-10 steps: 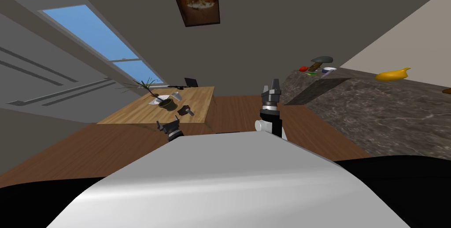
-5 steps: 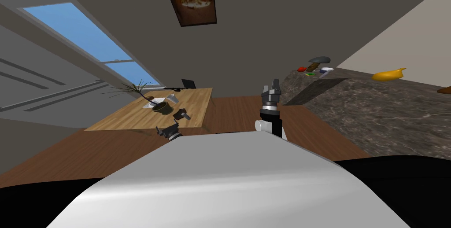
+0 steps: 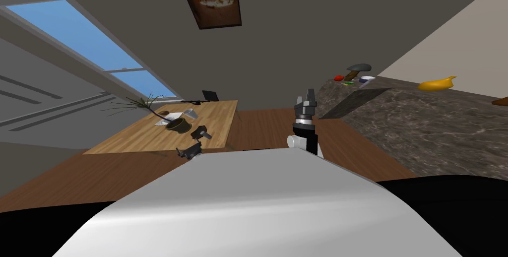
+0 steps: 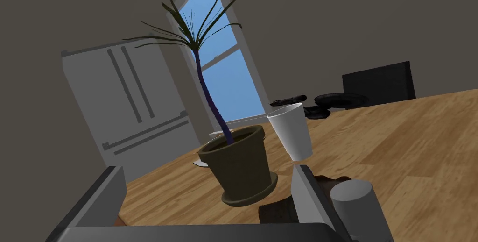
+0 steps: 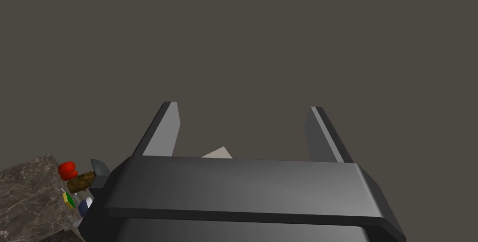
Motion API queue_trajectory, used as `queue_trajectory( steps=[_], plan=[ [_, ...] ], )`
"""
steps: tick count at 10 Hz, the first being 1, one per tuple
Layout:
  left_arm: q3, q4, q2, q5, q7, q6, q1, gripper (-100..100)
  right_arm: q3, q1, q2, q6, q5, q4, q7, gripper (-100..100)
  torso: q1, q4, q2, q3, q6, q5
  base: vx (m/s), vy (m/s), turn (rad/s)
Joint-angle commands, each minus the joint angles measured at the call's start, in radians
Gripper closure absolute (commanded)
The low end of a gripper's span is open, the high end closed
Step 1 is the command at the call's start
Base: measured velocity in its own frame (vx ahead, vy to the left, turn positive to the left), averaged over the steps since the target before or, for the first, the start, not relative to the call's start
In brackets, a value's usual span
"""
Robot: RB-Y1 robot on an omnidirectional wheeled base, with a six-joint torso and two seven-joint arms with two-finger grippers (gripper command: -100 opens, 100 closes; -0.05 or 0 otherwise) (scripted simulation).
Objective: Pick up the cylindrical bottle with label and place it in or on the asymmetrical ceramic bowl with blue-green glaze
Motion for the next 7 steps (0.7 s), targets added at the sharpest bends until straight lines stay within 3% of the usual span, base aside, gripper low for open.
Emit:
queue_trajectory(
  steps=[1,2,3,4,5,7],
  plan=[
    [0.004,0.037,-0.004,0.011,0.021,-0.009,-0.005,-100,0.0,0.0,0.0,0.0,0.0,0.0,0.0,0,0.0,0.0,0.0,0.0,0.0,0.0,0.111,-0.008,-0.021],
    [0.011,0.068,-0.01,0.03,0.059,-0.029,-0.016,-100,0.0,0.0,0.0,0.0,0.0,0.0,0.0,0,0.001,0.0,0.0,0.0,0.0,0.0,0.117,-0.019,-0.04],
    [0.011,0.09,-0.01,0.03,0.059,-0.029,-0.016,-100,0.0,0.0,0.0,0.0,0.0,0.0,0.0,0,0.0,0.0,-0.001,0.0,0.0,0.0,0.099,-0.019,-0.017],
    [0.018,0.124,-0.017,0.048,0.097,-0.049,-0.028,-100,0.0,0.0,0.0,0.0,0.0,0.0,0.0,0,0.0,0.0,0.0,0.0,0.0,0.0,0.1,-0.011,-0.034],
    [0.018,0.142,-0.017,0.048,0.097,-0.049,-0.028,-100,0.0,0.0,0.0,0.0,0.0,0.0,0.0,0,0.0,0.0,0.0,0.0,0.0,0.0,0.097,0.011,-0.018],
    [0.029,0.219,-0.034,0.081,0.165,-0.086,-0.05,-100,0.0,0.0,0.0,0.0,0.0,0.0,0.0,0,0.002,0.0,-0.001,0.0,0.0,0.0,0.15,0.025,-0.05]
  ],
)
